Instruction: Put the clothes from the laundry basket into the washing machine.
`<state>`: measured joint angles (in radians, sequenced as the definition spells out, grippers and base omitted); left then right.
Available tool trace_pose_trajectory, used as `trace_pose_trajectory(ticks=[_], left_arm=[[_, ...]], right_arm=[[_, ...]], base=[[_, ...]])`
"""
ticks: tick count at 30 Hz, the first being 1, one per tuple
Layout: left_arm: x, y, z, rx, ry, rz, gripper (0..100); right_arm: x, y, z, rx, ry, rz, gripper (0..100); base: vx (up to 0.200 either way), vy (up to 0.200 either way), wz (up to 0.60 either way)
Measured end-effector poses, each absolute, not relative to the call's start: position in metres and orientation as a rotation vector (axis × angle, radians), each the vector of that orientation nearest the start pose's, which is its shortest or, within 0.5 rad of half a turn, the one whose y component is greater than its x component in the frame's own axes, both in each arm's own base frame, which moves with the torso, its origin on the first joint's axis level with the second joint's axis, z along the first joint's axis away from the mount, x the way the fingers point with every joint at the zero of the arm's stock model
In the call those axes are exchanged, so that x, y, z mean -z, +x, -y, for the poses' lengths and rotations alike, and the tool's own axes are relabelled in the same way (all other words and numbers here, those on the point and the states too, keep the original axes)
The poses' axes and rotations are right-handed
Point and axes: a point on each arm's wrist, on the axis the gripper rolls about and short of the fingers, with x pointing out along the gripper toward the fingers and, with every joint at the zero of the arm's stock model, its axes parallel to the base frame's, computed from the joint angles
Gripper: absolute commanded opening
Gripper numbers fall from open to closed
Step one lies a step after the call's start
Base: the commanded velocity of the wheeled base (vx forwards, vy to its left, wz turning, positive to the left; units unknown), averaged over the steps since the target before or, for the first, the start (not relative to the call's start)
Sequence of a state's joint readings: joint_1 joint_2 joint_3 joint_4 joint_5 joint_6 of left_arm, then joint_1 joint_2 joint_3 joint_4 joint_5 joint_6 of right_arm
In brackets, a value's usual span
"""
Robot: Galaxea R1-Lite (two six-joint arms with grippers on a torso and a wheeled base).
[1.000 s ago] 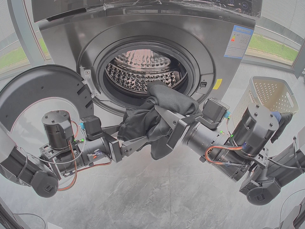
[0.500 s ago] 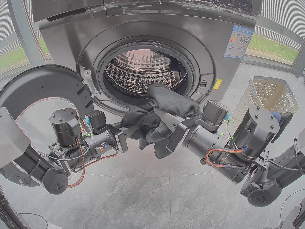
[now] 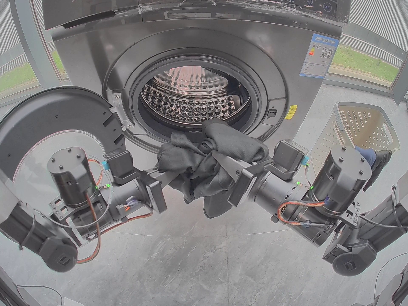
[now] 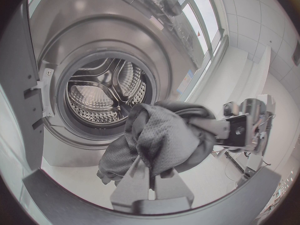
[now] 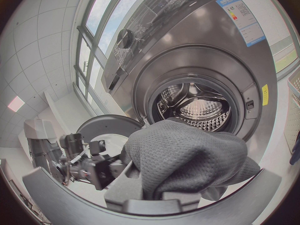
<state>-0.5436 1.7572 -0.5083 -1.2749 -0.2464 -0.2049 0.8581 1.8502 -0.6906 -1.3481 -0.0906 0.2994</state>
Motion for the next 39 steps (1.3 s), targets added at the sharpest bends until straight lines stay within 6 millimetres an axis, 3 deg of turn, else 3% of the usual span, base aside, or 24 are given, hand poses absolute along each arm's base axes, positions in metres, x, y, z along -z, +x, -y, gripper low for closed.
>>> trace_pose_trajectory(ticks=[10, 11, 16, 24, 39], left_arm=[[-0.169, 0.178, 0.121, 0.886, -0.228, -0.037, 0], [-0.172, 0.172, 0.117, 0.900, -0.232, -0.026, 0], [-0.181, 0.154, 0.108, 0.946, -0.242, 0.026, 0], [-0.189, 0.147, 0.103, 0.956, -0.246, 0.067, 0], [-0.211, 0.159, 0.110, 0.916, -0.270, 0.155, 0]], right_arm=[[-0.155, 0.210, -0.236, -0.777, 0.336, -0.027, 0], [-0.154, 0.209, -0.236, -0.780, 0.334, -0.033, 100], [-0.148, 0.208, -0.238, -0.783, 0.327, -0.048, 100], [-0.135, 0.205, -0.241, -0.789, 0.310, -0.061, 100], [-0.103, 0.194, -0.222, -0.769, 0.190, -0.141, 100]], base=[[0.000, 0.000, 0.00], [0.000, 0.000, 0.00], [0.000, 0.000, 0.00], [0.000, 0.000, 0.00], [0.000, 0.000, 0.00]])
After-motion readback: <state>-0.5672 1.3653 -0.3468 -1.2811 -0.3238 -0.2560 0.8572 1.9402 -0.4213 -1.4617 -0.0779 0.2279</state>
